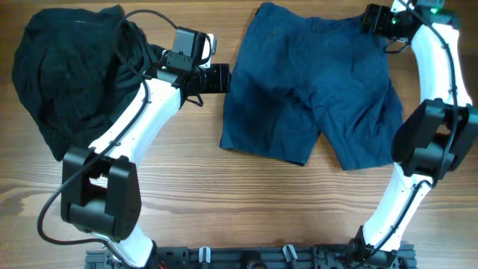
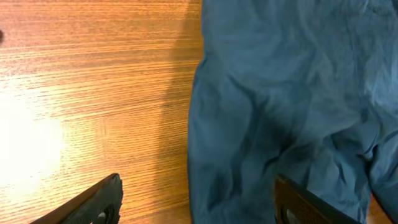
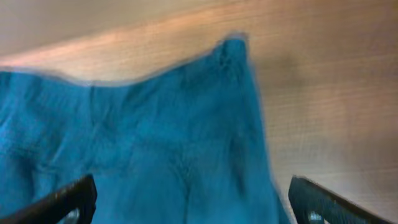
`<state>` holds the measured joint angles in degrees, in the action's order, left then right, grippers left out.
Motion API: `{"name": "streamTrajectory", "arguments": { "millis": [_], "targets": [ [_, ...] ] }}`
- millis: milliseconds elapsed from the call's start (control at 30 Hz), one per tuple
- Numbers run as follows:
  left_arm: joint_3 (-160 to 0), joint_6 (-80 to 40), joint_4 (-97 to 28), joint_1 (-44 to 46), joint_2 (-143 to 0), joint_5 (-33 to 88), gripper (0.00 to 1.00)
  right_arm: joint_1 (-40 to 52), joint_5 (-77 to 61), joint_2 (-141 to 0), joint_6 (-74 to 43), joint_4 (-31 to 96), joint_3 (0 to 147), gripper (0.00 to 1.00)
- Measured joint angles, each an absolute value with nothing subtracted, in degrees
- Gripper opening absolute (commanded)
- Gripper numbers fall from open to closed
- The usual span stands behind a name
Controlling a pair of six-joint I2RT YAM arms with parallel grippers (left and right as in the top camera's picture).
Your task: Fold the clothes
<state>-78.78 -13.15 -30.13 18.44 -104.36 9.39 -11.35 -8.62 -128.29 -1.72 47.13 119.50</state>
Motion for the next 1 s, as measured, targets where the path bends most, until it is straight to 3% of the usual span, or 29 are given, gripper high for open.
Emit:
{"name": "streamTrajectory", "arguments": {
  "millis": [200,367,500,533,600,700,767,800,1000],
  "targets": [
    [-78.8,-14.1,-26.9,17.6,-104.4,9.5,0.74,-9.6,-17.7,-125.0,-2.7,65.2,123.5,1.00],
    [-79.2,-16.9,-29.8,8.1,-101.8,11.9,0.75,1.4,-16.6,-124.8,-5.4,72.0,123.5,0.99],
    [-80.3,-17.3,-34.1,-1.0,-93.3,12.1,0.74,11.0,-12.0,-124.8,-9.1,76.0,122.3,0.80],
    [-80.8,-17.4,-35.8,-2.8,-91.5,12.1,0.72,13.4,-11.1,-124.7,-9.8,76.3,120.7,0.69],
    [-81.1,-17.3,-38.0,-5.3,-90.0,12.2,0.68,17.0,-10.0,-124.7,-11.0,75.1,117.0,0.35],
    [-81.1,-17.2,-40.1,-7.6,-90.2,12.4,0.47,22.6,-8.9,-124.7,-12.3,70.4,111.3,0.04],
    [-81.1,-17.2,-40.3,-8.9,-90.2,12.6,0.26,26.1,-8.7,-124.7,-13.2,68.1,108.6,0.04],
    [-81.1,-17.2,-40.3,-9.6,-90.2,12.6,0.22,27.9,-8.7,-124.7,-13.9,66.1,107.2,0.04],
    [-81.1,-17.1,-40.4,-15.2,-88.4,12.8,0.19,32.8,-8.7,-124.7,-15.4,60.4,101.2,0.04]
  ]
}}
